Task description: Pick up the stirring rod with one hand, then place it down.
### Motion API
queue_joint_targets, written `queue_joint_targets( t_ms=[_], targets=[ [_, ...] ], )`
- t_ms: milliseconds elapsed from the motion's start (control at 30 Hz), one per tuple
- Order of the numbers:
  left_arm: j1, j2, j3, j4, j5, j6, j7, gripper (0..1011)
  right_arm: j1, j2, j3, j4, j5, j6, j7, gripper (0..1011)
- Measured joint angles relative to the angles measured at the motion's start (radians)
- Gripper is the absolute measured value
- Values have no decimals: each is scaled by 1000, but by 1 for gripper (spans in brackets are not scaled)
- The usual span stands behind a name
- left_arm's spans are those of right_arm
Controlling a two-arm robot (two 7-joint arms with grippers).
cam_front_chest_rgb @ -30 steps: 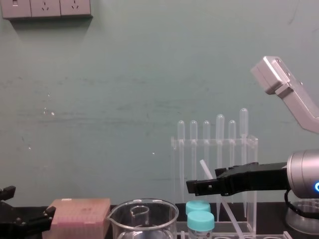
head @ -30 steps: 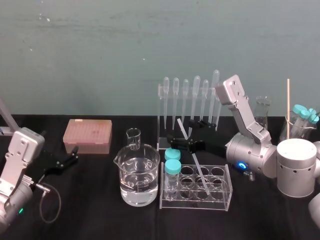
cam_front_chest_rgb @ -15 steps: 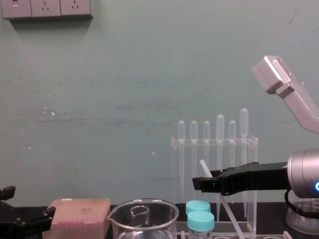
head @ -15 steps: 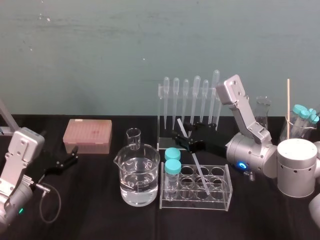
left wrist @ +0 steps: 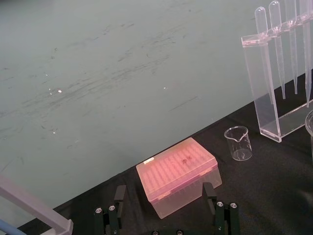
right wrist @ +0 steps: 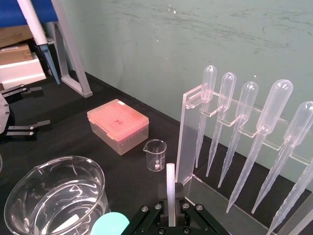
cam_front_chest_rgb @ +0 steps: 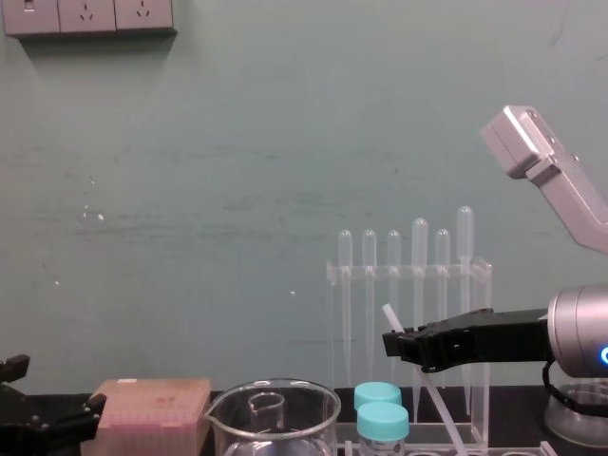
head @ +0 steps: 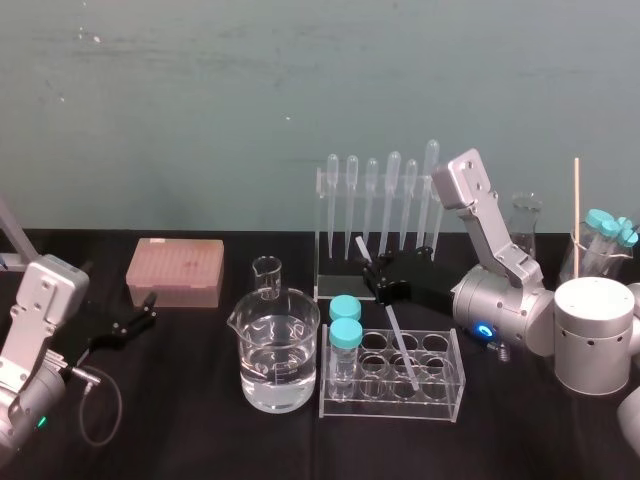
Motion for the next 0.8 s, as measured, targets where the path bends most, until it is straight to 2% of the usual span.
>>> queue_joint_targets(
  t_ms=[100, 200, 267, 300, 333, 367, 433, 533, 667, 800],
  targets=[
    [0, 0, 0, 0, 0, 0, 0, 1000, 0, 0, 0, 0, 0, 0, 0, 67],
    [0, 0, 0, 0, 0, 0, 0, 1000, -10, -4, 12, -6, -1, -31, -2, 67],
    [0, 0, 0, 0, 0, 0, 0, 1000, -27, -8, 31, -17, -1, -89, -2, 67],
    [0, 0, 0, 0, 0, 0, 0, 1000, -41, -12, 44, -25, -2, -140, -3, 68],
    [0, 0, 0, 0, 0, 0, 0, 1000, -41, -12, 44, -25, -2, -140, -3, 68],
    [0, 0, 0, 0, 0, 0, 0, 1000, -57, -14, 59, -34, -2, -194, -3, 67],
    [0, 0, 0, 0, 0, 0, 0, 1000, -73, -15, 75, -45, 0, -244, -2, 67],
    [0, 0, 0, 0, 0, 0, 0, 1000, -121, -14, 113, -76, 12, -349, 11, 67],
    [0, 0, 0, 0, 0, 0, 0, 1000, -169, -6, 148, -108, 21, -422, 22, 67],
    [0, 0, 0, 0, 0, 0, 0, 1000, -194, -8, 184, -129, 35, -471, 26, 67]
  ],
)
